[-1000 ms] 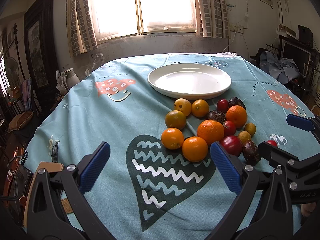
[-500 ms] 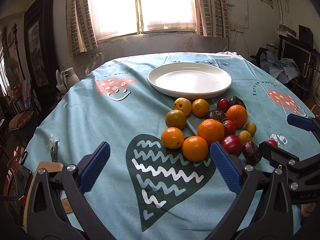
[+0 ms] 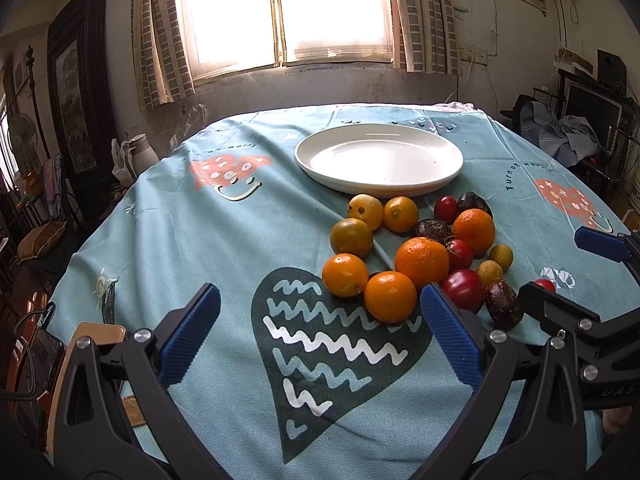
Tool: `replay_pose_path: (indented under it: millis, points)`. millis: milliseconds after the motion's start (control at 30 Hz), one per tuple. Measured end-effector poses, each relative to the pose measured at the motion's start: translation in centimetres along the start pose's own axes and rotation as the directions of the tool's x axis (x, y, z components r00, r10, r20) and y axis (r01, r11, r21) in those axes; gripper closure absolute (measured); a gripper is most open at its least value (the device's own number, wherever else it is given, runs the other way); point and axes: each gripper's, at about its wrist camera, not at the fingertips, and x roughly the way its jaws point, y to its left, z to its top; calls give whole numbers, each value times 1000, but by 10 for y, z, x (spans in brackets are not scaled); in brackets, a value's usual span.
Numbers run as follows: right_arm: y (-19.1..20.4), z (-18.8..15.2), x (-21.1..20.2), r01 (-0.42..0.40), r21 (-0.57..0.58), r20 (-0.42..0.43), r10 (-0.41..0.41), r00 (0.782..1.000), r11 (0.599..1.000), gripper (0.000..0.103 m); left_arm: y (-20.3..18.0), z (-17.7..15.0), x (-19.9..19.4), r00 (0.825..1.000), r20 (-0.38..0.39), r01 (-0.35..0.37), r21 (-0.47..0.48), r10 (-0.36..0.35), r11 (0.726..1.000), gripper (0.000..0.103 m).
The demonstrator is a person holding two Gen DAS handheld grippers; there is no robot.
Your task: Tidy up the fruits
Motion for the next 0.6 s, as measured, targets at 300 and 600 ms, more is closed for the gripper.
replay_pose_path:
  millis: [300,600]
  points:
    - [0,0,0,0,0,-1,0,1000,1000,1,0,0,0,1000,-1,0,0,0,1000,2]
    - [0,0,0,0,0,0,0,1000,1000,1,1,0,2,1000,-2,0,0,0,1000,2]
